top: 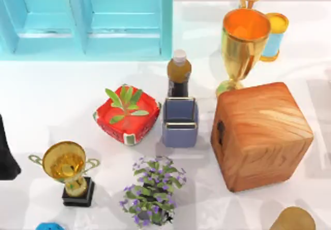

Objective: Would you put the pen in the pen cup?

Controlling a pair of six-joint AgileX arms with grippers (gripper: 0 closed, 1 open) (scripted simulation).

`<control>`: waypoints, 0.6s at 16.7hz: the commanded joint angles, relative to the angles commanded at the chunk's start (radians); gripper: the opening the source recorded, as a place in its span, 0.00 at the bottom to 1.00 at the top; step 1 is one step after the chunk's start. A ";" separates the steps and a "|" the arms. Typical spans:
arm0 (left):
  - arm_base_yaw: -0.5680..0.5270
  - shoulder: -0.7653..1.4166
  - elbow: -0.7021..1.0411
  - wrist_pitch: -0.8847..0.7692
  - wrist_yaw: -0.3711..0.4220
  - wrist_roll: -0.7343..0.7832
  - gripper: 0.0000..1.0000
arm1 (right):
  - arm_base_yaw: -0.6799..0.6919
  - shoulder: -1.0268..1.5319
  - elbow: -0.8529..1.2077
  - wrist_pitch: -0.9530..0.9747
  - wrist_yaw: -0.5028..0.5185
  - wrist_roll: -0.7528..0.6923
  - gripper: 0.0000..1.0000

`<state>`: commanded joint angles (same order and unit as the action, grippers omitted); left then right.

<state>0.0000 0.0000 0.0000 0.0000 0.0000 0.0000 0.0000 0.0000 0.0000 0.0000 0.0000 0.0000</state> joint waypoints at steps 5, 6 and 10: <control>0.043 0.057 0.056 -0.035 0.031 -0.030 1.00 | 0.000 0.000 0.000 0.000 0.000 0.000 1.00; 0.069 0.097 0.092 -0.057 0.051 -0.048 1.00 | 0.000 0.000 0.000 0.000 0.000 0.000 1.00; 0.194 0.363 0.285 -0.163 0.148 -0.135 1.00 | 0.000 0.000 0.000 0.000 0.000 0.000 1.00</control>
<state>0.1935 0.3632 0.2845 -0.1627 0.1479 -0.1348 0.0000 0.0000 0.0000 0.0000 0.0000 0.0000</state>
